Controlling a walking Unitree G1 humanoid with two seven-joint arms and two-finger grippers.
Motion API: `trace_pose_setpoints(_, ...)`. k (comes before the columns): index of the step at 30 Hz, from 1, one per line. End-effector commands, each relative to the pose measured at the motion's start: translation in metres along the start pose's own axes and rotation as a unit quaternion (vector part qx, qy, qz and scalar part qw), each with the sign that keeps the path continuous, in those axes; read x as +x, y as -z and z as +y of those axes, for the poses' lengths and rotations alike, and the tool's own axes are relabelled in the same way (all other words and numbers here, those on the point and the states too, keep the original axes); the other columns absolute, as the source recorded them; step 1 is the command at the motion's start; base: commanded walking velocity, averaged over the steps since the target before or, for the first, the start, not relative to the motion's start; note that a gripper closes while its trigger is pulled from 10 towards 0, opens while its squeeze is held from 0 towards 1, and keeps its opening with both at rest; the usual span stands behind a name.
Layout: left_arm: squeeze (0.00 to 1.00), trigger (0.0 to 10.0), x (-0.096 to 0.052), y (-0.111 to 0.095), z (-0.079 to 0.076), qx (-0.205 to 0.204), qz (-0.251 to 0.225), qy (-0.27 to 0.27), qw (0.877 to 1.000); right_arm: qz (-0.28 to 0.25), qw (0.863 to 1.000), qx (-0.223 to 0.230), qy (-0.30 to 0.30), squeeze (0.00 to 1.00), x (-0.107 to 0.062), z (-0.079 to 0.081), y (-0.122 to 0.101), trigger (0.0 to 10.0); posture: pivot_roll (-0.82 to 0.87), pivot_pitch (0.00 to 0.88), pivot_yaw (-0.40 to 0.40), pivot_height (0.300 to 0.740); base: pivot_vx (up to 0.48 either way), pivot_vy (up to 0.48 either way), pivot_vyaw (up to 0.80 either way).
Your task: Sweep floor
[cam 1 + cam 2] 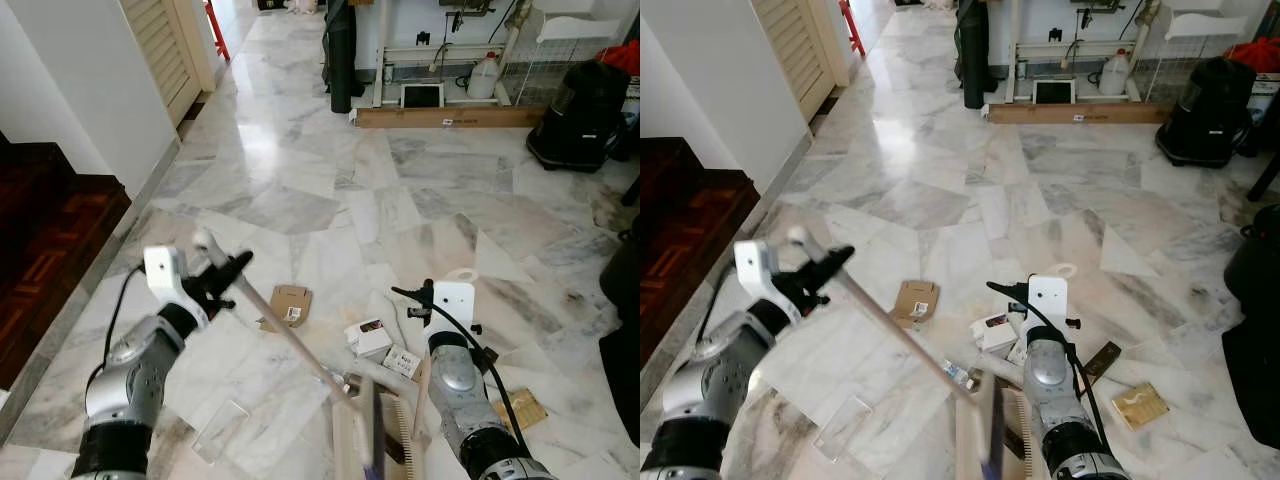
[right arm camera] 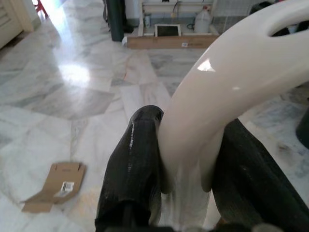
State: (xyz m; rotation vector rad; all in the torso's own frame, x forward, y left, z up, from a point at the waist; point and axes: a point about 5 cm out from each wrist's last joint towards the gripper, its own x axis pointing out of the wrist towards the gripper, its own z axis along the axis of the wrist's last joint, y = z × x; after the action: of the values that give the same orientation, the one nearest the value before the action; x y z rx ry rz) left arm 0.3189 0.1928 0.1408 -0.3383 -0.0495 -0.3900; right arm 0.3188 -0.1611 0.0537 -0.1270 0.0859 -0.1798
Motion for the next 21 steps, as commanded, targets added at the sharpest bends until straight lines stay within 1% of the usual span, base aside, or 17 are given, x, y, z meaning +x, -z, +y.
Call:
trace_pose_setpoints(1, 0.00, 10.0, 0.003, -0.022, -0.002, 0.034, -0.049, -0.003, 0.998, -0.038, 0.999, 0.013, 0.003, 0.00, 0.005, 0.002, -0.018, 10.0, 0.06, 0.002, 0.096, 0.740, 0.000, 0.000, 0.00)
trace_pose_setpoints(3, 0.00, 10.0, 0.006, -0.026, -0.002, 0.043, -0.063, -0.013, 0.997, -0.045, 0.999, 0.013, 0.005, 0.00, 0.002, -0.001, -0.018, 10.0, 0.06, 0.000, 0.097, 0.740, 0.000, 0.000, 0.00)
trace_pose_setpoints(6, 0.00, 10.0, 0.008, -0.027, -0.002, 0.063, -0.063, -0.020, 0.996, -0.049, 0.999, 0.012, 0.006, 0.00, -0.002, -0.004, -0.017, 10.0, 0.05, 0.000, 0.098, 0.740, 0.000, 0.000, 0.00)
trace_pose_setpoints(10, 0.00, 10.0, 0.010, -0.035, 0.001, 0.086, -0.093, -0.055, 0.990, -0.060, 0.998, 0.028, 0.016, 0.00, -0.011, -0.017, -0.016, 10.0, 0.04, 0.000, 0.098, 0.740, 0.000, 0.000, 0.00)
trace_pose_setpoints(13, 0.00, 10.0, 0.009, -0.037, 0.004, 0.113, -0.097, -0.073, 0.986, -0.065, 0.997, 0.037, 0.024, 0.00, -0.015, -0.023, -0.017, 10.0, 0.03, 0.000, 0.098, 0.740, 0.000, 0.000, 0.00)
trace_pose_setpoints(14, 0.00, 10.0, 0.008, -0.036, 0.005, 0.123, -0.100, -0.082, 0.984, -0.069, 0.996, 0.048, 0.029, 0.00, -0.017, -0.026, -0.019, 10.0, 0.03, 0.000, 0.096, 0.740, 0.000, 0.000, 0.00)
trace_pose_setpoints(15, 0.00, 10.0, 0.008, -0.036, 0.005, 0.123, -0.100, -0.082, 0.984, -0.069, 0.996, 0.048, 0.029, 0.00, -0.017, -0.026, -0.019, 10.0, 0.03, 0.000, 0.096, 0.740, 0.000, 0.000, 0.00)
trace_pose_setpoints(16, 0.00, 10.0, 0.007, -0.034, 0.005, 0.140, -0.100, -0.087, 0.981, -0.072, 0.995, 0.060, 0.033, 0.00, -0.019, -0.028, -0.023, 10.0, 0.02, 0.000, 0.095, 0.740, 0.000, 0.000, 0.00)
trace_pose_setpoints(18, 0.00, 10.0, 0.006, -0.026, 0.003, 0.165, -0.089, -0.088, 0.978, -0.079, 0.993, 0.075, 0.035, 0.00, -0.020, -0.027, -0.028, 10.0, 0.02, 0.000, 0.093, 0.740, 0.000, 0.000, 0.00)
trace_pose_setpoints(19, 0.00, 10.0, 0.006, -0.026, 0.003, 0.165, -0.089, -0.088, 0.978, -0.079, 0.993, 0.075, 0.035, 0.00, -0.020, -0.027, -0.028, 10.0, 0.02, 0.000, 0.093, 0.740, 0.000, 0.000, 0.00)
trace_pose_setpoints(21, 0.00, 10.0, 0.005, -0.015, -0.003, 0.179, -0.075, -0.076, 0.978, -0.089, 0.992, 0.087, 0.031, 0.00, -0.020, -0.022, -0.037, 10.0, 0.02, 0.000, 0.092, 0.740, 0.000, 0.000, 0.00)
